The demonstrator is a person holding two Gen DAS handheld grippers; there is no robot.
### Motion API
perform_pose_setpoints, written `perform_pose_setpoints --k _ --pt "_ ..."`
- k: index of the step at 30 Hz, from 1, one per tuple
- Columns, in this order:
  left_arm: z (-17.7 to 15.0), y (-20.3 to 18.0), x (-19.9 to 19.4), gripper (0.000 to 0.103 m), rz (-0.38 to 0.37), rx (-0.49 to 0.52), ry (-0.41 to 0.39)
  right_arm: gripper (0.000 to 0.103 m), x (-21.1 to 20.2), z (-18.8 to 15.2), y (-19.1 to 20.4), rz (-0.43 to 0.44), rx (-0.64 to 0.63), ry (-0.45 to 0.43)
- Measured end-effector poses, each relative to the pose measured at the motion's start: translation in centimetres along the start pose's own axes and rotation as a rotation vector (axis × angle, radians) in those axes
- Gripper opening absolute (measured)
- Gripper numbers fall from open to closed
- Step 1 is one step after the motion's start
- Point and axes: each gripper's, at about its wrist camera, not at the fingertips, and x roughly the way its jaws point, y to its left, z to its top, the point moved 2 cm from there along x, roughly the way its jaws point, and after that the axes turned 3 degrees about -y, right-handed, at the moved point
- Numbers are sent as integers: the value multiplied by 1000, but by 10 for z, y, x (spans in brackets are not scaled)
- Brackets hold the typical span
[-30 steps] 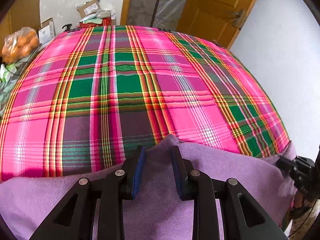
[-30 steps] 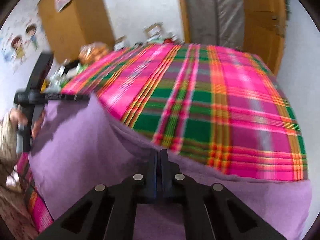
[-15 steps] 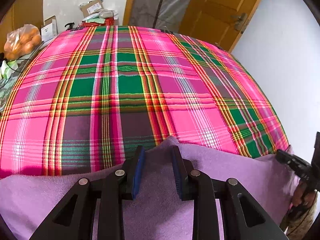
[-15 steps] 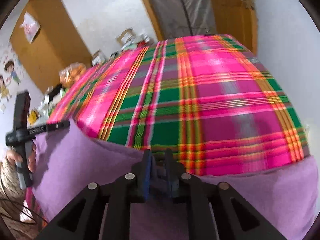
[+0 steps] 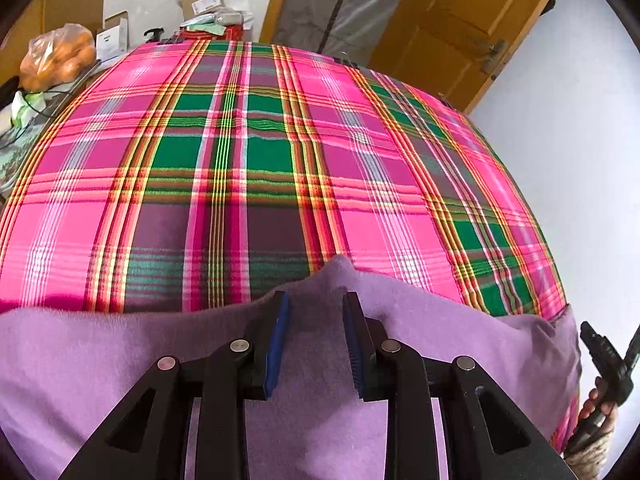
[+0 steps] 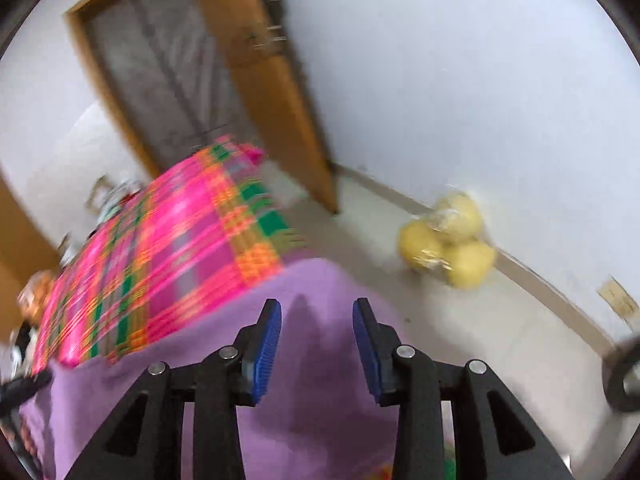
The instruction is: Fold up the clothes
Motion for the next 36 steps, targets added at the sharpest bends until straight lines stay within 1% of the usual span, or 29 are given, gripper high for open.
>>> perform_pose_setpoints --k 3,5,6,7,8,9,10,11,13,15,17,19,25,27,30,34,35,36 --pt "-1 2 -2 28 -4 -14 -1 39 6 0 -18 -29 59 21" --pt "-1 3 -2 28 -10 -22 -4 39 10 -3 -20 -4 67 38" --pt "-1 3 -2 28 -10 -22 -7 37 12 -5 -18 11 65 43" --pt "-2 2 -2 28 -9 -21 -9 33 14 -3 -16 17 62 44" --pt "-2 2 -2 28 -6 -16 -9 23 14 -2 -15 15 62 36" --pt "-2 1 -2 28 -2 -11 -9 17 12 -2 -15 11 64 25" --pt "-2 1 -2 28 1 -9 -9 9 11 -2 -16 9 65 16" --pt "-2 0 -2 28 4 -7 -10 6 10 -1 -16 6 66 10" --pt "-2 0 -2 28 11 -3 -10 4 9 -1 -16 0 68 0" --pt "-2 0 -1 28 11 -1 -11 4 8 1 -14 -26 50 -18" --pt "-2 0 -1 28 10 -3 -13 3 0 3 -13 -57 35 -60" --pt "-2 0 -1 28 9 -5 -15 3 -9 7 -16 -59 52 -91" --pt "-3 -2 0 28 22 5 -24 4 9 1 -26 -93 73 -8" --pt "-3 -2 0 28 21 5 -26 4 11 1 -29 -90 95 -2" --pt "-3 -2 0 28 16 2 -29 2 9 2 -35 -154 92 -4" --pt "-2 -3 1 28 17 1 -26 3 -1 1 -34 -106 106 -28" --pt "-2 -3 1 28 21 -1 -22 4 -5 1 -28 -101 90 -42" --pt "-1 -3 1 28 25 -4 -18 6 -7 1 -19 -96 62 -52"
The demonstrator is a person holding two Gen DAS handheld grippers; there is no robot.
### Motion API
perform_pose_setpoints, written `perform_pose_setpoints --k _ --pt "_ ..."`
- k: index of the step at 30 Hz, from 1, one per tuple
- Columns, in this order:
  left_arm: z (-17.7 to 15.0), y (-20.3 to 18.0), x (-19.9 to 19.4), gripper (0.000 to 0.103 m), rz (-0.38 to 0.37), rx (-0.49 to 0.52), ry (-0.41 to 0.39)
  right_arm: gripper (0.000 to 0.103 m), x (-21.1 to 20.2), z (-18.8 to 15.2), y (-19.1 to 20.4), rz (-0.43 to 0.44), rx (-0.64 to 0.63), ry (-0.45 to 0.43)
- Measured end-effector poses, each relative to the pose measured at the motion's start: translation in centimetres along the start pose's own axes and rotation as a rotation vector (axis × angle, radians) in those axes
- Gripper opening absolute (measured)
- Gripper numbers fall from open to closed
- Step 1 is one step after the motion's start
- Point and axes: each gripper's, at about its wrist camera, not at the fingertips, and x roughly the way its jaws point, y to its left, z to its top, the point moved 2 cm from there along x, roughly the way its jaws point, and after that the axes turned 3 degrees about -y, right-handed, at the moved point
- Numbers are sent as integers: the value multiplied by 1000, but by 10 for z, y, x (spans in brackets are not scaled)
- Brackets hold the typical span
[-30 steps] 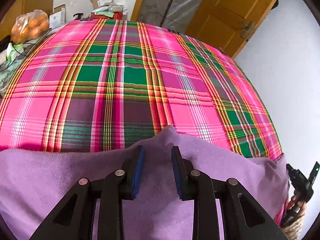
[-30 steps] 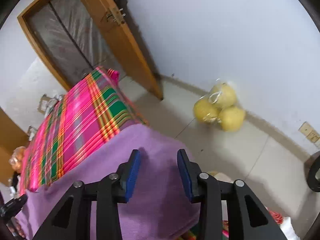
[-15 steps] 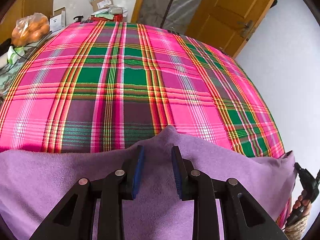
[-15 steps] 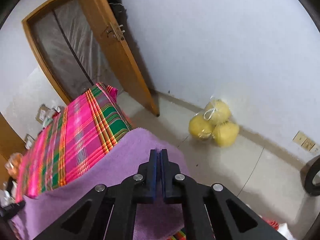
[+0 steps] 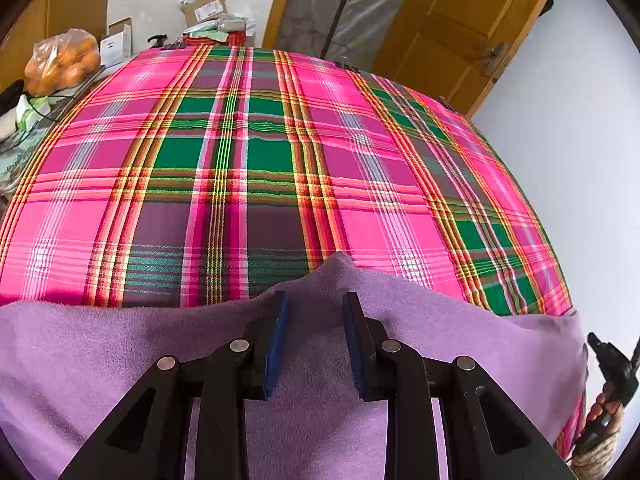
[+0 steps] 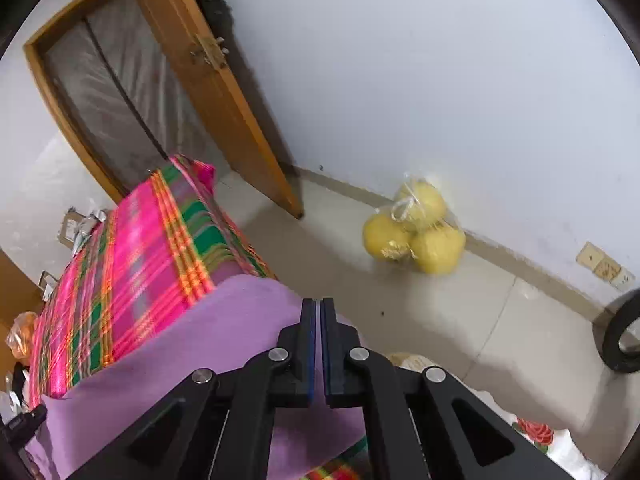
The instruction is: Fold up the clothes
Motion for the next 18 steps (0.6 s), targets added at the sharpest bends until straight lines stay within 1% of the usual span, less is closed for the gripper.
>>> perform_pose_setpoints --k 2,5,7,10,12,14,18 --pt "0 2 -2 28 0 -22 12 18 -3 -4 21 33 -72 2" --pt "-3 5 -8 28 -1 -48 18 28 -5 -17 62 117 -204 26" --pt "-8 7 -13 28 2 -53 16 31 -7 -28 89 178 -290 40" --pt "-17 9 -21 29 10 -45 15 34 -6 -49 125 225 -420 61" --pt "-24 11 -28 29 17 -39 10 34 -2 -64 143 242 -490 95" --pt "-30 14 -33 28 22 -36 8 35 1 -76 155 226 -534 114" --pt "-43 24 -45 28 25 -51 -3 38 -6 -84 156 205 -535 111"
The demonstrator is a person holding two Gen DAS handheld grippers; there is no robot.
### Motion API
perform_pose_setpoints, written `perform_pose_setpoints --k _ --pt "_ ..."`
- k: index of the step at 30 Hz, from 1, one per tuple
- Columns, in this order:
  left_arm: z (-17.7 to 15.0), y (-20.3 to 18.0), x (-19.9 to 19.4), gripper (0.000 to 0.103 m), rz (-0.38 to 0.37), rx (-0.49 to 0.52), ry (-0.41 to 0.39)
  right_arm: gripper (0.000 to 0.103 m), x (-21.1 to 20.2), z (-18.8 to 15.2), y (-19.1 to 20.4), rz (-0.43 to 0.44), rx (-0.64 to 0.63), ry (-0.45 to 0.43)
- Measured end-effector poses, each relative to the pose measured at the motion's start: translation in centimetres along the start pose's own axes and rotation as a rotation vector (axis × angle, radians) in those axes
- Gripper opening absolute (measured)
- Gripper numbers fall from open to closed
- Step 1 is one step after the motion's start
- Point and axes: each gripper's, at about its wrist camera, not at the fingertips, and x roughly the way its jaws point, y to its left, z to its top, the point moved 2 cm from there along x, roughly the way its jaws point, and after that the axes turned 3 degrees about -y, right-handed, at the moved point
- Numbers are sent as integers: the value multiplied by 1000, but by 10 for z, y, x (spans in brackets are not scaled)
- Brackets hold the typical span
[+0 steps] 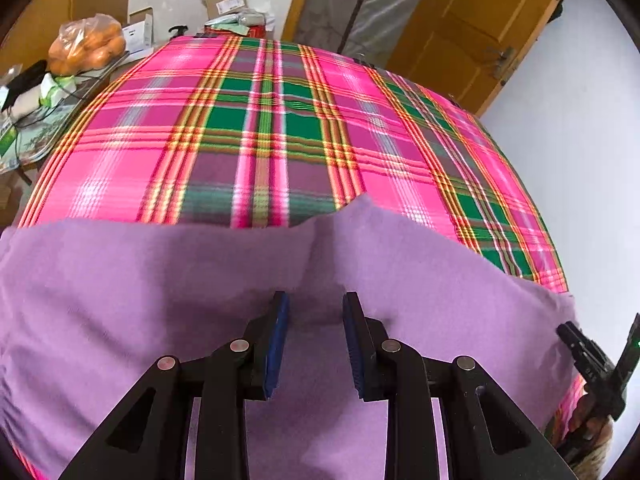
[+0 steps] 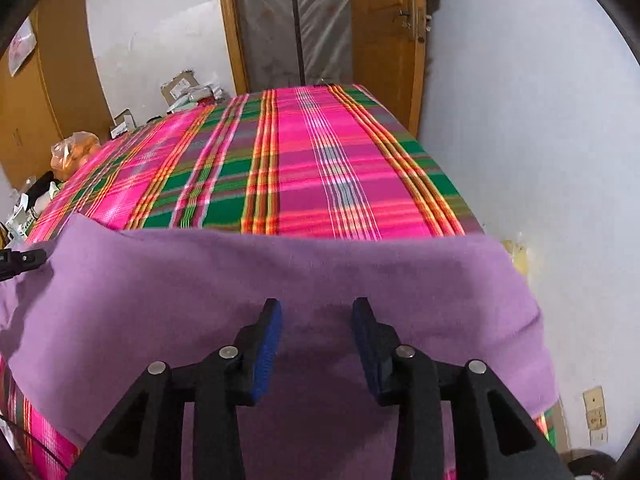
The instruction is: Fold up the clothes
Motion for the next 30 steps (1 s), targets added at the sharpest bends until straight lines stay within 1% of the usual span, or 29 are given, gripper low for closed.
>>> perform_pose_setpoints --k 3,5,7,11,16,19,20,21,23,27,30 --pt "-12 10 -8 29 14 -17 3 39 -10 -8 5 -15 -9 2" --pt "-20 16 -15 29 12 -24 -2 42 -15 -14 6 -33 -21 10" --pt "-29 23 -22 29 11 -32 -8 43 -20 -20 10 -46 -38 19" --pt "-46 36 -38 28 -10 -58 -28 45 -34 -36 20 -45 -62 -4" --pt "-68 47 -55 29 -29 -50 -52 45 -50 -51 19 -24 -36 -18" --pt "-78 56 -64 29 -26 -57 -57 45 -61 -55 20 -36 -28 -14" --pt "-81 59 -67 28 -25 -65 -61 45 -64 -54 24 -17 -21 -30" --pt "-83 62 -69 29 -24 -74 -65 45 -66 -50 30 22 -17 -50" --pt "-88 66 -74 29 -19 -91 -71 45 -64 -46 49 102 -56 -56" --pt "-98 73 -83 28 -22 -100 -83 45 -55 -52 85 158 -167 -21" --pt "-104 79 -89 28 -36 -115 -92 46 -55 -58 99 194 -209 0"
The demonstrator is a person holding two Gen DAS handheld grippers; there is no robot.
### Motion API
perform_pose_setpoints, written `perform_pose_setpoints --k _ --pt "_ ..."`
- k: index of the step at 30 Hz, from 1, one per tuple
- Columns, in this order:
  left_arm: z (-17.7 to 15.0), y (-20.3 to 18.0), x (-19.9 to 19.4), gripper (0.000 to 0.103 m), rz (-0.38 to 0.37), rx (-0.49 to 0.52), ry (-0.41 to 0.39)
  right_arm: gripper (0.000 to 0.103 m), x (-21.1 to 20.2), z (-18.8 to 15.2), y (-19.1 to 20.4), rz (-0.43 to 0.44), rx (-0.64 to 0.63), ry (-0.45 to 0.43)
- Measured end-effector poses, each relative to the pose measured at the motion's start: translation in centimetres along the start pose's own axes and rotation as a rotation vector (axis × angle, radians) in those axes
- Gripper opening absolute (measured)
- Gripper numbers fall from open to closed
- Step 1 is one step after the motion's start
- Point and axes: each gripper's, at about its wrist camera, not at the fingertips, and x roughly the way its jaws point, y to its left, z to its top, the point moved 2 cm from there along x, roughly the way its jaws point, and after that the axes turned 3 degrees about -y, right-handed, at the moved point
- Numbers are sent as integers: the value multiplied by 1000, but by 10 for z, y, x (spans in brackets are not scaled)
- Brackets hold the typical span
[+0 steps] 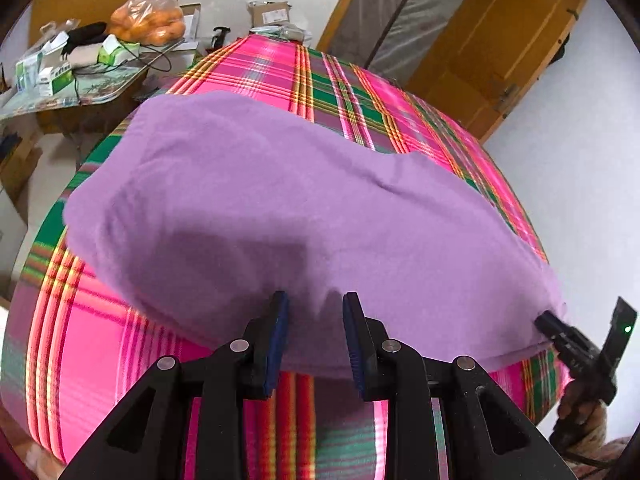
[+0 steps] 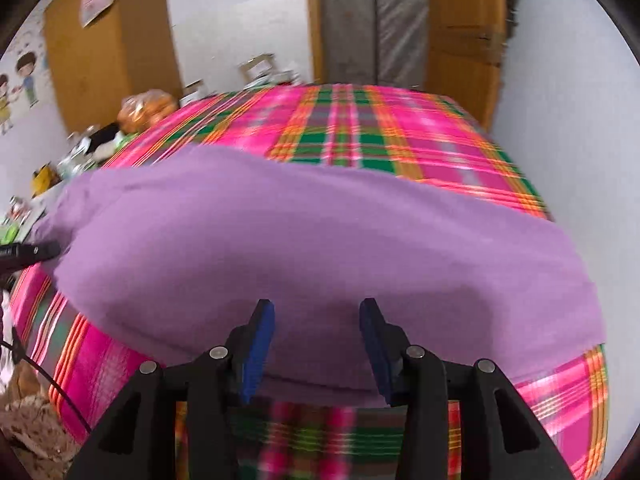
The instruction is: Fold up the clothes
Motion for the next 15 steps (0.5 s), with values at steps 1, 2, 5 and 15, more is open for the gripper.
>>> perform_pose_setpoints --k 1,2,5,15 --pt "-1 1 0 28 -4 -4 1 46 -1 0 4 14 -11 4" --pt "-2 1 -1 28 -7 -6 3 46 -2 1 8 41 -22 5" --pt "-5 1 -4 28 -3 6 10 46 -3 12 24 112 -65 -9" --pt "-11 15 -14 29 -2 -28 7 48 27 21 91 321 -200 46"
